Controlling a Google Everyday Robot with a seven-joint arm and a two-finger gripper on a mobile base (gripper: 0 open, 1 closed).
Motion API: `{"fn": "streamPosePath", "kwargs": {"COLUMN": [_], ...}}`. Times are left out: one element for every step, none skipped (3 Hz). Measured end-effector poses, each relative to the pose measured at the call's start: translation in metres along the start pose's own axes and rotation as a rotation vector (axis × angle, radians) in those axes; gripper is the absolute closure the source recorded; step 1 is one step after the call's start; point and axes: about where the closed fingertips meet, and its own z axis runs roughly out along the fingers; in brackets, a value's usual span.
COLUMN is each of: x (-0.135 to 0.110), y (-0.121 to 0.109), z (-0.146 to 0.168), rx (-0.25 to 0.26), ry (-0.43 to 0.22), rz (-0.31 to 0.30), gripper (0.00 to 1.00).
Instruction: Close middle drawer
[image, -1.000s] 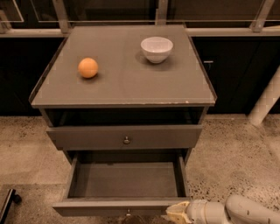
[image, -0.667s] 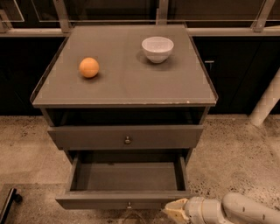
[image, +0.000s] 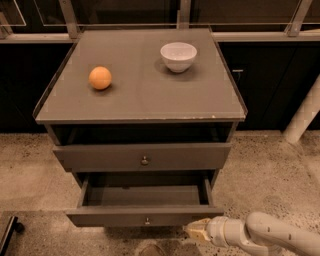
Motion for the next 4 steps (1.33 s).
{"fn": "streamPosePath", "kwargs": {"x": [-0.016,-0.039,-0.041,-0.041], "y": [-0.027,-0.047,-0.061,-0.061], "z": [0.007,0.008,0.006,0.006], "rx": [0.073,0.167,0.220,0.219], "ry": [0.013,0.034,0.034,0.034], "rz": [-0.029,-0.088,-0.092,-0.092], "gripper": [1.00,1.00,1.00,1.00]}}
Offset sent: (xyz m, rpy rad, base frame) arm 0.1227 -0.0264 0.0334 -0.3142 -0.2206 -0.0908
